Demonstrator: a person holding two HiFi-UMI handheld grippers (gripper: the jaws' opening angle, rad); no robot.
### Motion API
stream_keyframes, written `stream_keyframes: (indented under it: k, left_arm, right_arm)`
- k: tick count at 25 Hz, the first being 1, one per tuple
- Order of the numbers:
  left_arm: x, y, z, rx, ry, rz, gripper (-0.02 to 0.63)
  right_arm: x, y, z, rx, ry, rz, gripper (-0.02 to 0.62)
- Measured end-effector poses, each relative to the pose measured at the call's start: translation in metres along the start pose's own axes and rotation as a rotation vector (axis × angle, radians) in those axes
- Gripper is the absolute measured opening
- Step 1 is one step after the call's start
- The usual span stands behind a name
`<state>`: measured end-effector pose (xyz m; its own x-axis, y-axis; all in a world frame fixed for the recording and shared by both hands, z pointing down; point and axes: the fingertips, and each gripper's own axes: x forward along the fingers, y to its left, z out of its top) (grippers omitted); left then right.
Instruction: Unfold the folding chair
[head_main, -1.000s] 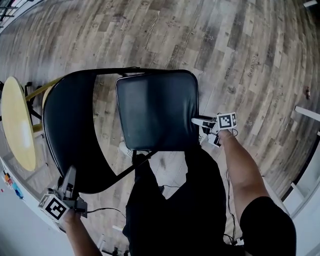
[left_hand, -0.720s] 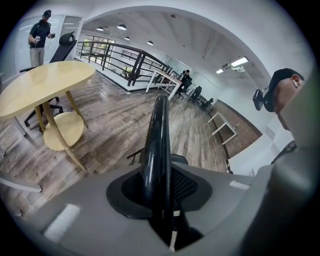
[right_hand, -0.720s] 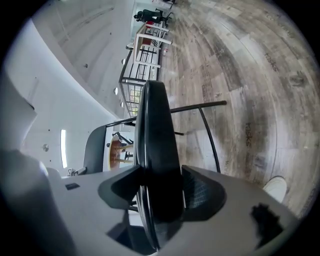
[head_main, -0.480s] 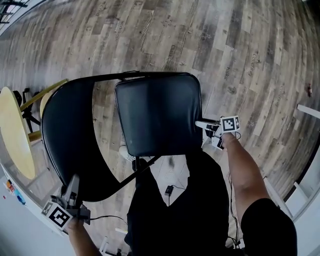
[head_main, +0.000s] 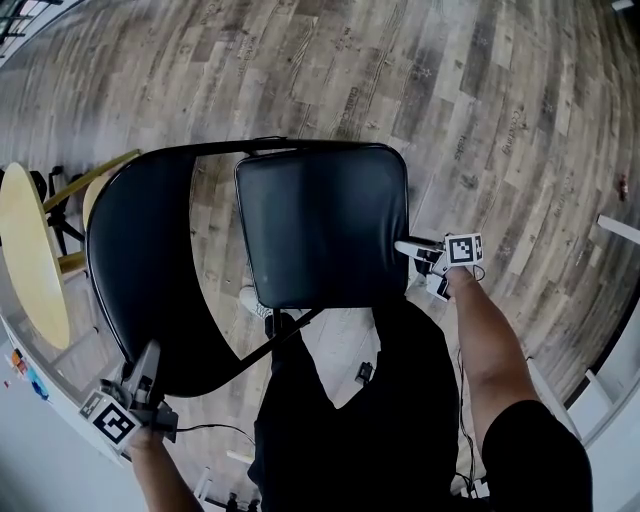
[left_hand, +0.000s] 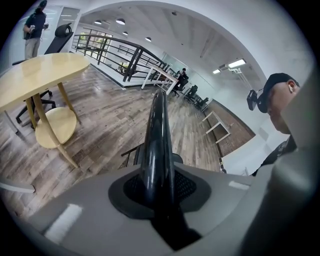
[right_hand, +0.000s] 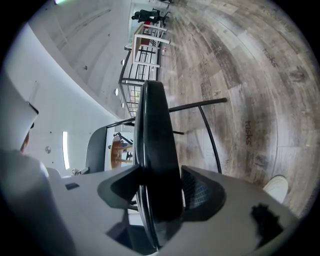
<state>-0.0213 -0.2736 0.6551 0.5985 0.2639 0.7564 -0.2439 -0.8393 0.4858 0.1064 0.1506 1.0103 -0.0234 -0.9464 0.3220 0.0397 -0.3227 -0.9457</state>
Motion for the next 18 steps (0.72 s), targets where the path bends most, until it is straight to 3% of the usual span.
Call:
stream_keyframes:
  k: [5, 11, 15, 18]
  left_arm:
    - [-0.001, 0.0, 0.0, 0.009, -0.006, -0.001, 0.077]
    - [0.0, 0.002, 0.001, 0.047, -0.018, 0.054, 0.078]
    - [-0.002, 0.005, 0.002, 0.077, -0.016, 0.106, 0.089]
    - [0.001, 0.006, 0.004, 0.09, -0.028, 0.114, 0.094]
  right_arm:
    - [-0.005, 0.0, 0.0, 0.019, 0.027, -0.059, 0.252]
    - [-0.021, 0.01, 0.002, -0.055, 0.097, -0.145, 0.25]
    - [-0.049, 0.003, 0.001, -0.056, 0.128, -0.297, 0.25]
    - [-0.07, 0.017, -0.003, -0.09, 0.179, -0.329, 0.25]
